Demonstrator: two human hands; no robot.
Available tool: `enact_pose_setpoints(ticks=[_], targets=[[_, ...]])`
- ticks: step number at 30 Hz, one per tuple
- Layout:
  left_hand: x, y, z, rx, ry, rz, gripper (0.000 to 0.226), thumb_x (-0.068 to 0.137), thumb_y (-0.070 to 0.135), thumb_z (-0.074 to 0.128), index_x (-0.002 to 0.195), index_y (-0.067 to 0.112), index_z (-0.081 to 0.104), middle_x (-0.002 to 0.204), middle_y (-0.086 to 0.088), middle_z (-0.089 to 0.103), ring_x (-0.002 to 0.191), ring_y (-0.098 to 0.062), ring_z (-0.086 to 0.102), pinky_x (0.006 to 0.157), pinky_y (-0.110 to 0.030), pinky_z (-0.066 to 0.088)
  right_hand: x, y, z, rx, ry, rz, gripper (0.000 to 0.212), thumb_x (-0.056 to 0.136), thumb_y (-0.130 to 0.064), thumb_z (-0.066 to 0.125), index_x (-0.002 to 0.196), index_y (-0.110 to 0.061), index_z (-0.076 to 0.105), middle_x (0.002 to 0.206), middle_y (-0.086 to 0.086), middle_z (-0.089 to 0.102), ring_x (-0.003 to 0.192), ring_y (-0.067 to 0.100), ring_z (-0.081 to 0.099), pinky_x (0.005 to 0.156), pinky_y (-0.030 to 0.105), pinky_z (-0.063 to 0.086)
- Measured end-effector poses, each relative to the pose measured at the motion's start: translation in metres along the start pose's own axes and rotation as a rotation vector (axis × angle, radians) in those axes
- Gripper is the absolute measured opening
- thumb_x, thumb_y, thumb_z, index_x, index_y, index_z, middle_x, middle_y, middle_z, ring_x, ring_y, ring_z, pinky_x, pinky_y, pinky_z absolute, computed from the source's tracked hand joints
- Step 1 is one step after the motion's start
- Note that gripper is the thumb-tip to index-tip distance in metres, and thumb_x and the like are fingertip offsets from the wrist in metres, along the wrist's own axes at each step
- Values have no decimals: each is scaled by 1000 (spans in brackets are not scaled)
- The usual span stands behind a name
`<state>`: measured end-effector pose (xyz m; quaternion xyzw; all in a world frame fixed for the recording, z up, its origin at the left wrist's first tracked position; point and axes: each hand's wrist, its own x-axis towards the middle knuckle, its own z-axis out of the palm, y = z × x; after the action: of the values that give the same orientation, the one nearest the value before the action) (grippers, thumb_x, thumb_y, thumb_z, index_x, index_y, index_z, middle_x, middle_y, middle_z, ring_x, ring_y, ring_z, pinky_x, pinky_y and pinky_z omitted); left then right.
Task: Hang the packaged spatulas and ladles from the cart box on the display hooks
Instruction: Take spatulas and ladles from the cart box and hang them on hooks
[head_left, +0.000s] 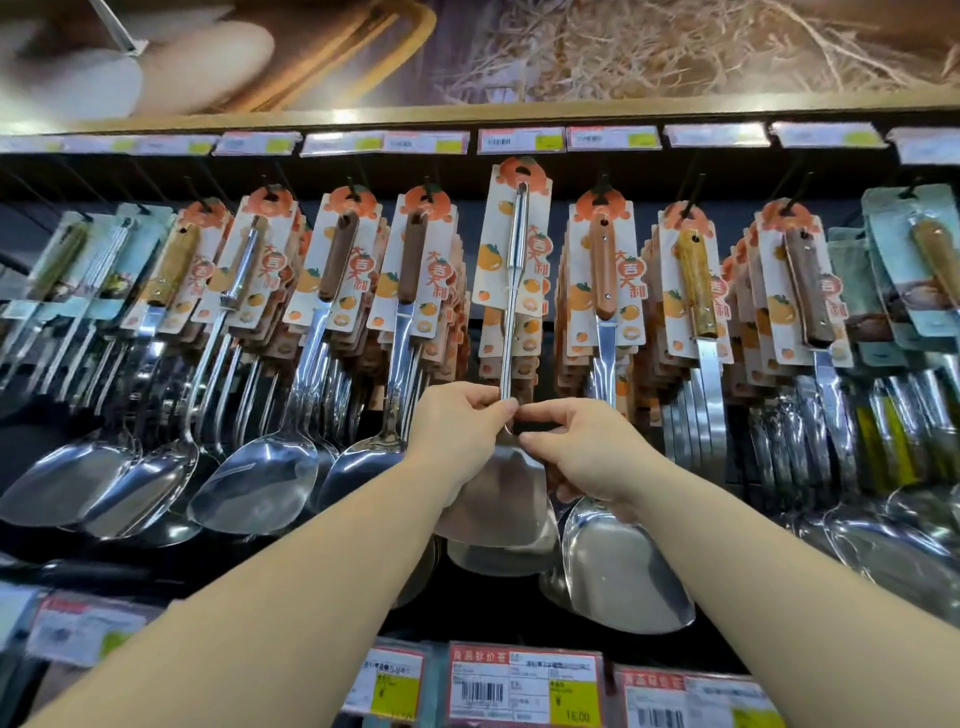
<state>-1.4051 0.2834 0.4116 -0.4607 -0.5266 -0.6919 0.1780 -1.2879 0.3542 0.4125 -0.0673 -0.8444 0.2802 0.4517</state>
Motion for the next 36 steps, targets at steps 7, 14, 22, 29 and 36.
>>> enact_pose_setpoints(ticks=[7, 14, 22, 29, 36], targets=[[-2, -9, 0, -10, -38, -57, 12, 86, 24, 68, 94, 18, 74, 88, 8, 65, 96, -16, 61, 91, -33, 48, 3, 6, 6, -24, 47, 40, 26, 90, -10, 60, 109, -23, 70, 62, 0, 65, 39, 10, 52, 42, 23, 46], [3, -22, 1, 117, -149, -55, 55, 87, 31, 66, 136, 11, 49, 132, -5, 58, 120, -18, 54, 103, -30, 41, 12, 17, 10, -317, 256, -3, 28, 92, -19, 59, 119, -22, 67, 109, -4, 70, 97, 13, 64, 92, 30, 52], [-9, -36, 5, 400, -147, 208, 51, 85, 42, 64, 130, 20, 54, 129, -3, 56, 119, -22, 51, 102, -40, 42, -14, 34, -3, -505, 502, -48, 28, 93, -23, 56, 119, -25, 65, 110, -6, 67, 100, 13, 60, 93, 33, 50], [-67, -3, 56, 541, -174, 463, 37, 81, 46, 62, 109, 20, 63, 115, -9, 60, 108, -34, 53, 88, -43, 46, -82, 46, -54, -858, 557, -29, 27, 88, -23, 59, 113, -19, 69, 108, 4, 68, 103, 23, 59, 89, 34, 48], [-176, 72, 161, 473, -377, 609, 40, 82, 46, 57, 111, 18, 62, 111, -11, 62, 104, -35, 55, 85, -44, 46, -208, 68, -177, -1244, 516, 242, 38, 88, -43, 49, 118, -24, 61, 114, 5, 64, 108, 32, 56, 82, 41, 50]])
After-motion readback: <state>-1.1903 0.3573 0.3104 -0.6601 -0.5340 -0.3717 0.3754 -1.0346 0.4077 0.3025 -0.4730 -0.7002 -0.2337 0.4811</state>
